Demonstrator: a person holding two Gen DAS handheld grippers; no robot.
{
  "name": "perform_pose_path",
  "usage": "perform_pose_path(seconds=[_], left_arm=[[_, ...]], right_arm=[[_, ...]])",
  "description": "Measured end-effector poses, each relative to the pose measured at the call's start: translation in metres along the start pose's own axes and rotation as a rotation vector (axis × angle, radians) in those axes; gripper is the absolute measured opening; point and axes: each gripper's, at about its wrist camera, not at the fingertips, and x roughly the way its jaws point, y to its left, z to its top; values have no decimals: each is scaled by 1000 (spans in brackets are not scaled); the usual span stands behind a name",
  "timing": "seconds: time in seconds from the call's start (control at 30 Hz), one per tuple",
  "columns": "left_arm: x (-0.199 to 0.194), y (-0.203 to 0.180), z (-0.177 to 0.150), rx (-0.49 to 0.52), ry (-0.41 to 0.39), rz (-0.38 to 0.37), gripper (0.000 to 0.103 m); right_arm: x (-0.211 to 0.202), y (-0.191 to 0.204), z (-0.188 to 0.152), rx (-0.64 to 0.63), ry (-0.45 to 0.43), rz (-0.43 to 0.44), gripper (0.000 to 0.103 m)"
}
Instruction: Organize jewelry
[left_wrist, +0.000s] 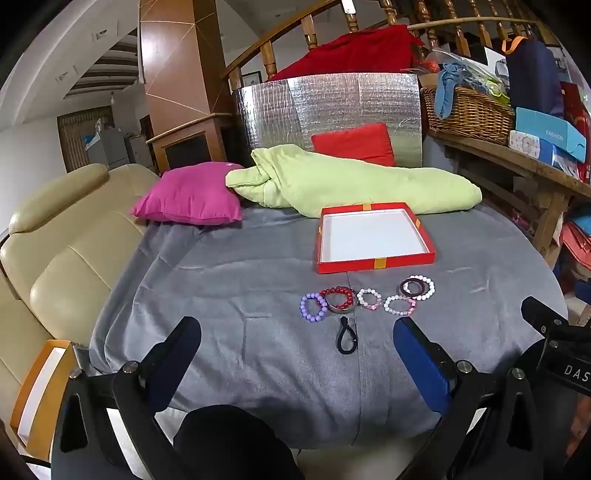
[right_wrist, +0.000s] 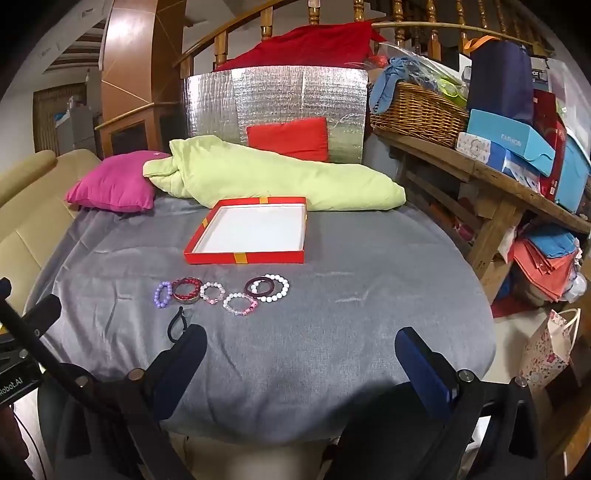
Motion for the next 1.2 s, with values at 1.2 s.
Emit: perform_pose_path(seconds=[1.2], left_arm=[[0,2,-5,-14,-19,-2,103]], right_arm=[[-8,-4,7,50,-17,8,103]])
